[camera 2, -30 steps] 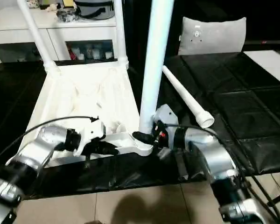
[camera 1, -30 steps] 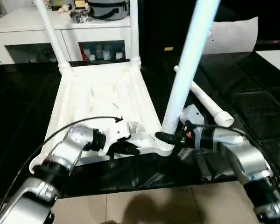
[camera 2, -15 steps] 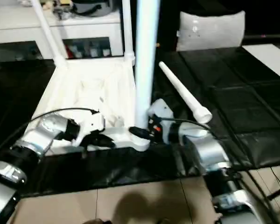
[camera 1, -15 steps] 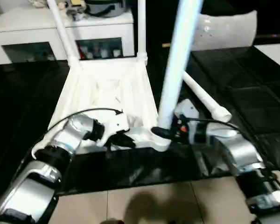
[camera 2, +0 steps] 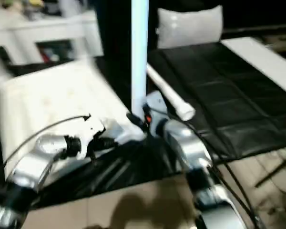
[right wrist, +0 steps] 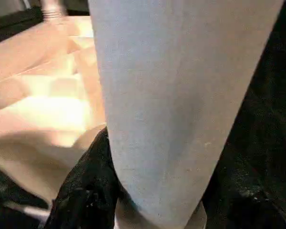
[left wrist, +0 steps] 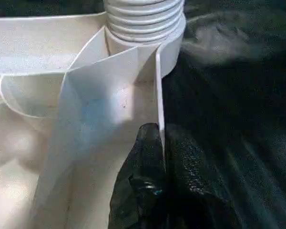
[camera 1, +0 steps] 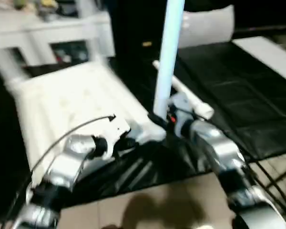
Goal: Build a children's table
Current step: Rotate leg to tighten
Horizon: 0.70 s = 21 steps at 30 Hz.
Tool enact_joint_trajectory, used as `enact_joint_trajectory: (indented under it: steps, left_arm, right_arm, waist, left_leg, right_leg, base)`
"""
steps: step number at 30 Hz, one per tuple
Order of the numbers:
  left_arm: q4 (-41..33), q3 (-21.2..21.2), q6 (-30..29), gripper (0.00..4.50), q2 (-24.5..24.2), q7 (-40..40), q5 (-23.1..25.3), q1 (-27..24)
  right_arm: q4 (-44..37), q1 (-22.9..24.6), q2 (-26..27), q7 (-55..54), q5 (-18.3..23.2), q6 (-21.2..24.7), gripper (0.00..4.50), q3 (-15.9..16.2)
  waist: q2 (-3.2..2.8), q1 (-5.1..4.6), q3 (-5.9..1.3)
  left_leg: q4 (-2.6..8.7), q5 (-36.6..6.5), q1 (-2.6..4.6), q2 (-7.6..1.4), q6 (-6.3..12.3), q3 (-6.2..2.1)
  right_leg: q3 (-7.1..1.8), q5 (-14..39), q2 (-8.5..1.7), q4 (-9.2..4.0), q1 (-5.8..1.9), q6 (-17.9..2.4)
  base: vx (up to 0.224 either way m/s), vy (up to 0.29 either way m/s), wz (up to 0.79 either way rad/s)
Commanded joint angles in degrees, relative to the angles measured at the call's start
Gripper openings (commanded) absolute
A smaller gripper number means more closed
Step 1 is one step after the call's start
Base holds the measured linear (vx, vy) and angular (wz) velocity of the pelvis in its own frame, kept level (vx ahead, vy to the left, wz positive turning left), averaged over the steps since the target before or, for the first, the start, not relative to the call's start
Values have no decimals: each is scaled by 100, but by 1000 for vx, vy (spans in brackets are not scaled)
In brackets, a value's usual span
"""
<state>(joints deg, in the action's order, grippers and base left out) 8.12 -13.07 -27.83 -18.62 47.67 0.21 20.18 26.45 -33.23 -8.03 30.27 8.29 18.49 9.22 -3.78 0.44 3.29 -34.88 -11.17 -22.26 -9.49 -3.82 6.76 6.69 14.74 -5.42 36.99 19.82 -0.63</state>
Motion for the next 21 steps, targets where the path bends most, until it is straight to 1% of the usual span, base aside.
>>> enact_joint_trajectory:
  steps: [1, 2, 3, 4, 5, 6, 7, 8, 9, 12, 14, 15, 16, 17, 18, 19, 20, 21]
  left_arm:
    - [-784, -317, -232, 0, 291, 83, -51, 18]
    - [-876, -388, -317, 0, 348, -50, 50, 56]
    - [-901, -424, -365, 0, 388, -149, 119, 106]
    - [-901, -424, -365, 0, 388, -149, 119, 106]
    - [-892, -445, -366, 0, 429, -225, 163, 154]
    - [-919, -457, -411, 0, 435, -302, 208, 187]
    - [-928, -458, -438, 0, 433, -340, 231, 206]
    - [-929, -458, -442, 0, 432, -346, 234, 209]
    - [-963, -457, -500, 0, 411, -424, 249, 206]
    - [-956, -395, -561, 0, 386, -518, 223, 203]
    - [-958, -385, -573, 0, 383, -528, 219, 204]
    - [-980, -295, -645, 0, 386, -586, 216, 214]
    - [-956, -218, -634, 0, 402, -592, 188, 236]
    - [-937, -170, -622, 0, 413, -593, 170, 253]
    - [-893, -129, -554, 0, 417, -579, 153, 277]
    - [-864, -111, -505, 0, 416, -568, 141, 292]
    - [-812, -90, -422, 0, 407, -548, 127, 312]
    - [-770, -82, -363, 0, 394, -540, 107, 328]
  right_arm:
    - [1055, 78, -4, -574, -317, 315, 189, -76]
    - [1094, 27, 27, -591, -313, 318, 189, -67]
    - [1115, -4, 49, -587, -309, 314, 189, -53]
    - [1115, -4, 49, -587, -309, 314, 189, -53]
    - [1113, -11, 67, -559, -295, 325, 189, -38]
    - [1114, -13, 103, -555, -294, 324, 189, -47]
    - [1119, -15, 128, -551, -291, 316, 189, -57]
    - [1120, -15, 131, -550, -291, 315, 189, -58]
    - [1151, -19, 157, -537, -285, 285, 189, -79]
    - [1210, -40, 171, -493, -293, 201, 189, -76]
    - [1230, -49, 173, -492, -292, 174, 189, -77]
    - [1397, -128, 200, -509, -249, 1, 189, -120]
    - [1500, -183, 214, -507, -220, -91, 189, -147]
    - [1566, -219, 223, -504, -199, -145, 224, -166]
    - [1601, -240, 232, -503, -198, -179, 224, -193]
    - [1612, -247, 236, -501, -206, -195, 245, -207]
    - [1612, -247, 233, -479, -218, -245, 259, -211]
    - [1618, -247, 235, -457, -240, -298, 267, -229]
  waist:
    - [-19, 22, -236]
    - [-22, 29, -241]
    - [2, 38, -263]
    - [-2, 38, -270]
    - [-8, 47, -285]
    - [-12, 45, -297]
    - [-18, 50, -327]
    - [-23, 51, -334]
    - [-47, 55, -344]
    - [-52, 51, -340]
    - [-48, 50, -319]
    - [-73, 48, -319]
    - [-62, 46, -313]
    - [-58, 33, -306]
    - [-71, 33, -301]
    - [-60, 26, -291]
    - [-74, 29, -290]
    - [-63, 53, -312]
  left_leg:
    - [596, -2194, -30, -323, -135, -122]
    - [576, -1962, -31, -317, -53, -92]
    - [568, -1689, -39, -323, 29, -70]
    - [566, -1564, -49, -330, 60, -65]
    - [553, -1336, -41, -340, 118, -47]
    - [547, -1224, -40, -339, 147, -39]
    - [534, -992, -20, -351, 204, -32]
    - [521, -825, -10, -349, 264, -24]
    - [512, -726, -3, -349, 311, -21]
    - [517, -847, 21, -355, 326, -10]
    - [543, -1128, 42, -360, 269, 5]
    - [551, -1280, 51, -364, 212, 5]
    - [555, -1353, 53, -365, 184, 11]
    - [561, -1447, 47, -359, 145, 12]
    - [565, -1500, 51, -358, 128, 11]
    - [571, -1598, 50, -356, 104, 15]
    - [572, -1666, 69, -358, 78, 20]
    - [560, -1597, 92, -367, 79, 34]
  right_leg:
    - [-387, 1469, -456, -597, -116, -1174]
    - [-399, 1534, -461, -626, -129, -1140]
    - [-403, 1358, -449, -628, -148, -1139]
    - [-399, 1222, -442, -611, -160, -1152]
    - [-394, 907, -420, -596, -163, -1185]
    - [-390, 708, -409, -580, -175, -1213]
    - [-382, 262, -390, -542, -188, -1284]
    - [-376, -106, -379, -513, -194, -1366]
    - [-369, -339, -380, -489, -209, -1428]
    - [-367, -398, -372, -491, -207, -1490]
    - [-378, -45, -368, -523, -199, -1475]
    - [-387, 138, -375, -527, -195, -1470]
    - [-392, 219, -381, -543, -188, -1464]
    - [-400, 341, -380, -555, -190, -1453]
    - [-402, 427, -381, -557, -187, -1447]
    - [-410, 610, -383, -574, -182, -1422]
    - [-424, 749, -381, -585, -162, -1398]
    - [-443, 646, -381, -590, -156, -1401]
  base:
    - [0, 0, 0]
    - [0, 0, 0]
    - [0, 0, 0]
    - [0, 0, 0]
    - [0, 0, 0]
    - [0, 0, 0]
    - [0, 0, 0]
    - [0, 0, 0]
    - [0, 0, 0]
    - [0, 0, 0]
    - [0, 0, 0]
    - [0, 0, 0]
    - [0, 0, 0]
    - [0, 0, 0]
    - [0, 0, 0]
    - [0, 0, 0]
    - [0, 0, 0]
    - [0, 0, 0]
